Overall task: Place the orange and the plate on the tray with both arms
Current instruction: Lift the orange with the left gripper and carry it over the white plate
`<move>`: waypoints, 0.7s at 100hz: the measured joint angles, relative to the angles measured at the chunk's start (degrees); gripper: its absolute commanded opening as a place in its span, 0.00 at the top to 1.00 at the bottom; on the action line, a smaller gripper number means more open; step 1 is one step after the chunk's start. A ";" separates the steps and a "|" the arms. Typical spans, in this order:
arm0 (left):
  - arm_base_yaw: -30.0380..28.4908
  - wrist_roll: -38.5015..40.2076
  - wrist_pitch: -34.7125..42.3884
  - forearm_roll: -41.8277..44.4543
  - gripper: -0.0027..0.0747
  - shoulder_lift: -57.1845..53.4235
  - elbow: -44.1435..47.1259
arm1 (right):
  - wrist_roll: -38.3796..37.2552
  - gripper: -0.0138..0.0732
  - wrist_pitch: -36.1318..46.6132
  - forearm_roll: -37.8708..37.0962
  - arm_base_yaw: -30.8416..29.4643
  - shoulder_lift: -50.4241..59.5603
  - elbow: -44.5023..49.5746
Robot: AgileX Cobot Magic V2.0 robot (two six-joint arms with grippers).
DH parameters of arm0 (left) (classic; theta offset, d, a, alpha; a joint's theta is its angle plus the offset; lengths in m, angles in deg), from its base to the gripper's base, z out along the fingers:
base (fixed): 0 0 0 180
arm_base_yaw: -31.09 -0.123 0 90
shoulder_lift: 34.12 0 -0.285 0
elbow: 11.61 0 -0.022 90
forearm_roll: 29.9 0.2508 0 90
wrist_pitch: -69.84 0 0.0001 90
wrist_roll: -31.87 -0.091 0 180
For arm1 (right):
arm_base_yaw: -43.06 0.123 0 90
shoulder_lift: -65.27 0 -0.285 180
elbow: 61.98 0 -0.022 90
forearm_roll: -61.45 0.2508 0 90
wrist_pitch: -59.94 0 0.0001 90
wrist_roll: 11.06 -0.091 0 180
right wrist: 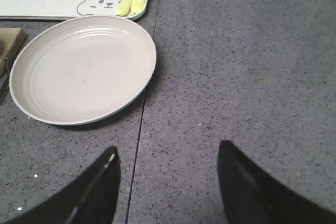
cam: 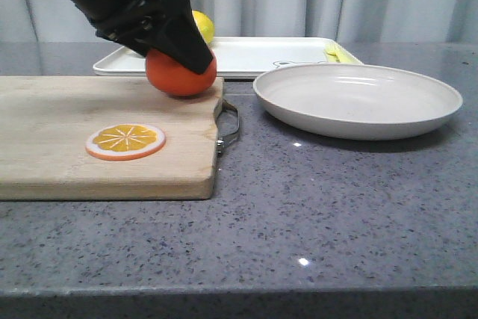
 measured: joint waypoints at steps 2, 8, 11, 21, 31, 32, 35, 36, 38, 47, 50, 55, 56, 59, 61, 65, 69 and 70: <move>0.11 0.00 -0.50 -0.12 0.78 0.00 -0.50 | 0.00 0.35 0.00 0.00 0.00 0.00 0.00; 0.57 0.00 -1.61 -0.36 0.78 0.00 -2.02 | 0.00 0.35 0.00 0.00 0.00 0.00 0.00; 0.91 0.00 -1.93 -0.36 0.78 0.00 -3.02 | 0.00 0.35 0.00 0.00 0.00 0.00 0.00; 2.85 0.00 -2.02 -0.49 0.78 0.00 -5.76 | 0.00 0.35 0.00 0.00 0.00 0.00 0.00; 5.80 0.00 -2.02 -0.60 0.78 0.00 -8.51 | 0.00 0.35 0.00 0.00 0.00 0.00 0.00; 6.01 0.00 -2.02 -0.60 0.78 0.10 -8.87 | 0.00 0.35 0.00 0.00 0.00 0.00 0.00; 6.82 0.00 -2.02 -0.60 0.78 0.07 -9.56 | 0.00 0.35 0.00 0.00 0.00 0.00 0.00; 7.22 0.00 -1.89 -0.60 0.78 0.07 -9.71 | 0.00 0.35 0.00 0.00 0.00 0.00 0.00; 7.79 0.00 -1.83 -0.60 0.78 0.14 -10.20 | 0.00 0.35 0.00 0.00 0.00 0.00 0.00; 9.90 0.00 -1.25 -0.70 0.78 1.07 -12.02 | 0.00 0.35 0.00 0.00 0.00 0.00 0.00; 10.62 0.00 -1.01 -0.70 0.78 1.68 -12.52 | 0.00 0.35 0.00 0.00 0.00 0.00 0.00; 11.48 0.00 -0.64 -0.70 0.78 2.74 -13.42 | 0.00 0.35 0.00 0.00 0.00 0.00 0.00; 11.62 0.00 -0.64 -0.70 0.78 2.89 -13.51 | 0.00 0.35 0.00 0.00 0.00 0.00 0.00; 12.13 0.00 -0.07 -0.70 0.78 3.72 -13.72 | 0.00 0.35 0.00 0.00 0.00 0.00 0.00; 12.27 0.00 0.11 -0.70 0.78 4.04 -13.95 | 0.00 0.35 0.00 0.00 0.00 0.00 0.00; 12.90 0.00 0.59 -0.70 0.78 5.07 -14.09 | 0.00 0.35 0.00 0.00 0.00 0.00 0.00; 13.42 0.00 1.14 -0.70 0.78 6.03 -14.18 | 0.00 0.35 0.00 0.00 0.00 0.00 0.00; 13.57 0.00 1.12 -0.70 0.78 6.19 -14.18 | 0.00 0.35 0.00 0.00 0.00 0.00 0.00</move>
